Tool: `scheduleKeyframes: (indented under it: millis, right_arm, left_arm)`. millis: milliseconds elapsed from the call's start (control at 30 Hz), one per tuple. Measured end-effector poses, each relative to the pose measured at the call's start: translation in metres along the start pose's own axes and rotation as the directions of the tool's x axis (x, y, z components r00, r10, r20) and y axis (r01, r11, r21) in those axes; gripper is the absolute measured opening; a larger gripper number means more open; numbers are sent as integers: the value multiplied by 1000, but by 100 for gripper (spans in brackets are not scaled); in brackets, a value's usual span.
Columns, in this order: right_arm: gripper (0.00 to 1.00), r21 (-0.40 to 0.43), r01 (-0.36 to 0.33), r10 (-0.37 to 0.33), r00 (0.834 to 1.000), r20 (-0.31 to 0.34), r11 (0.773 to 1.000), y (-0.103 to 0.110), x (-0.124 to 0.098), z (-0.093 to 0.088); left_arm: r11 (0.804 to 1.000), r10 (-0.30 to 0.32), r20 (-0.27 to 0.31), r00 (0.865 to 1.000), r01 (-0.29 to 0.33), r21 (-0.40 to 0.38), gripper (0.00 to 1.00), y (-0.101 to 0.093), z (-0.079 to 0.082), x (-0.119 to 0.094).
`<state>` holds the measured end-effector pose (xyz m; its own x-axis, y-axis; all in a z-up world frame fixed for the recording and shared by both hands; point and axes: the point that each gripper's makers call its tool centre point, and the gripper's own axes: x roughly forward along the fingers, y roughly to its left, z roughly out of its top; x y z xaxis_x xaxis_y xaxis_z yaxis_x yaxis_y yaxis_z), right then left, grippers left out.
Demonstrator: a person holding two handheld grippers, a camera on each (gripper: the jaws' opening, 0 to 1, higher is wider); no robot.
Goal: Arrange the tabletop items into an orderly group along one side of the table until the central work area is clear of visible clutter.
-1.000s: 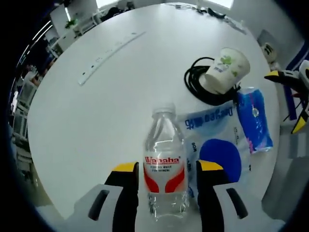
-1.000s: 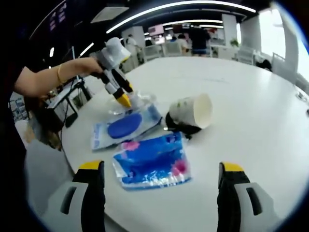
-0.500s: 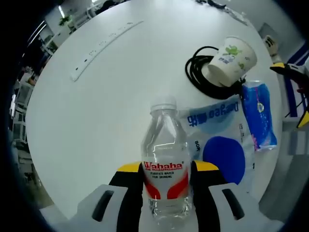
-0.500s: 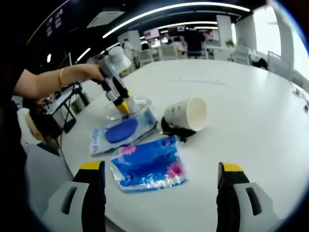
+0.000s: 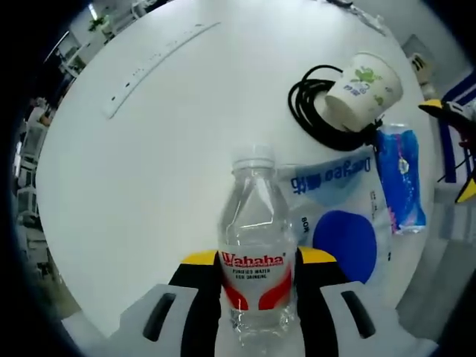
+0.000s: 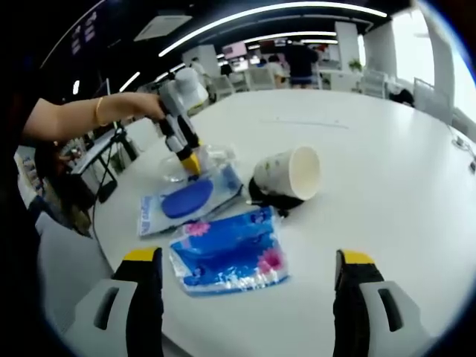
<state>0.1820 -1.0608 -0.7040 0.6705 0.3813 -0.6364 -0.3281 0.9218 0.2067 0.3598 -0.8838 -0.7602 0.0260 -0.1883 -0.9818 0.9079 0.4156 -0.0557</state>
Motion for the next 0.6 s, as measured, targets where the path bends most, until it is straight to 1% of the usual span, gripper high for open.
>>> scheduleKeyframes:
  millis: [100, 133, 200, 267, 300, 333, 467, 600]
  right_arm:
    - [94, -2, -1, 1, 1000, 1, 1000, 1, 0, 0]
    - [94, -2, -2, 2, 1000, 0, 1000, 1, 0, 0]
    - [94, -2, 1, -1, 1000, -1, 1000, 1, -1, 0]
    - [94, -3, 3, -3, 1000, 0, 1000, 1, -2, 0]
    - [94, -1, 5, -5, 1000, 0, 1000, 1, -2, 0]
    - [94, -2, 6, -6, 1000, 0, 1000, 1, -3, 0]
    - [94, 1, 10, -10, 1000, 0, 1000, 1, -3, 0]
    - [94, 2, 7, -7, 1000, 3, 1000, 2, -3, 1]
  left_arm:
    - [1000, -8, 9, 1000, 8, 4, 36, 2, 1, 0]
    - [1000, -14, 22, 1000, 14, 0, 36, 3, 2, 0]
    - [1000, -18, 27, 999, 18, -9, 36, 4, 2, -1]
    - [999, -28, 55, 998, 29, -21, 35, 2, 3, -2]
    - [999, -30, 61, 998, 31, -26, 35, 3, 4, -3]
    - [999, -27, 61, 998, 29, -36, 35, 2, 3, -4]
    - [1000, -14, 88, 996, 15, -15, 35, 0, 7, -10]
    - [999, -4, 110, 994, 7, -33, 35, 3, 9, -13]
